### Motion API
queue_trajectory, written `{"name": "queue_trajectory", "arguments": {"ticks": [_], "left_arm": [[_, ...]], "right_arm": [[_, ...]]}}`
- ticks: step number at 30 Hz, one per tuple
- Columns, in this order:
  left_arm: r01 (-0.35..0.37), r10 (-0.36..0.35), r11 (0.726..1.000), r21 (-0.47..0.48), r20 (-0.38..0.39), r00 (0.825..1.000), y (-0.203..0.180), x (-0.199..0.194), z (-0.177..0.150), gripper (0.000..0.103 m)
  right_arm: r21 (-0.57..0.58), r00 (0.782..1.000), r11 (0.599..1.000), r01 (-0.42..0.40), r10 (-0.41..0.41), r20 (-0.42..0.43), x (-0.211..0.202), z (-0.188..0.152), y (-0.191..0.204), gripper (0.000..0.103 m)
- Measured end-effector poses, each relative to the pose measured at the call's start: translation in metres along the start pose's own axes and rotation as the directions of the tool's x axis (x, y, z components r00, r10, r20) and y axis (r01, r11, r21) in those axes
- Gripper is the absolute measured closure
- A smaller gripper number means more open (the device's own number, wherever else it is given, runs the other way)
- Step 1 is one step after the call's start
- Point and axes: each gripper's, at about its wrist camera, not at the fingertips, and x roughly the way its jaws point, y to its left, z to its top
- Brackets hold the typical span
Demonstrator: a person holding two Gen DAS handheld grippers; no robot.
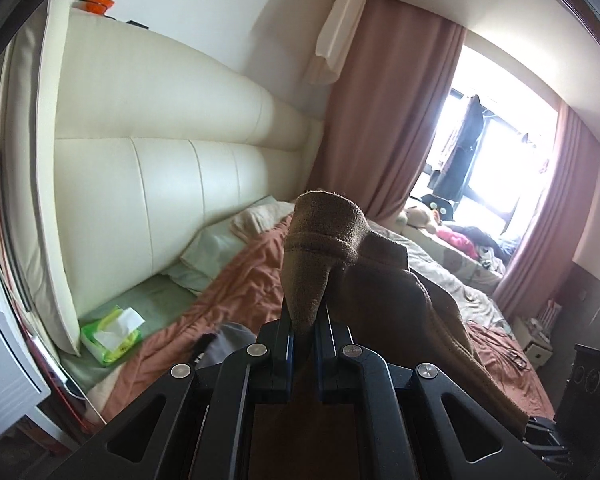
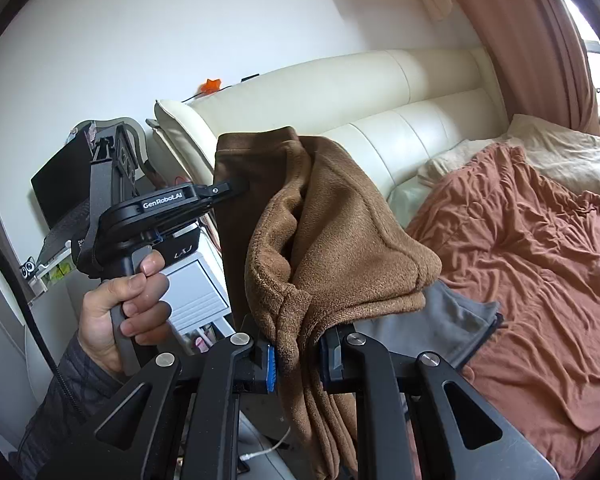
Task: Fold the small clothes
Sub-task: 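Carry the shirt with both grippers toward the dark folded clothes stack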
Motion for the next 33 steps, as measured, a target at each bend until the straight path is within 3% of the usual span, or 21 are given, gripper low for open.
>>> {"name": "queue_trajectory", "arguments": {"ticks": [4,12,23,33], "left_arm": [[-0.066,0.066,0.998,0.002,0.001,0.998,0.014,0.025,0.003,0.096],[-0.163,0.158,0.986,-0.031,-0.117,0.981,0.063,0.111,-0.01,0.096],[-0.182,0.184,0.983,0.033,-0.214,0.959,0.075,0.208,-0.024,0.096],[-0.191,0.199,0.98,0.056,-0.338,0.92,0.087,0.289,-0.066,0.095]], "right_arm": [[0.034,1.0,0.999,-0.024,0.025,-0.013,0.037,0.007,-0.021,0.091],[0.109,0.995,0.994,-0.002,0.013,-0.102,0.121,0.017,-0.082,0.091],[0.147,0.984,0.987,0.069,-0.043,-0.17,0.179,0.013,-0.137,0.091],[0.178,0.963,0.972,0.154,-0.108,-0.245,0.236,-0.012,-0.185,0.091]]}}
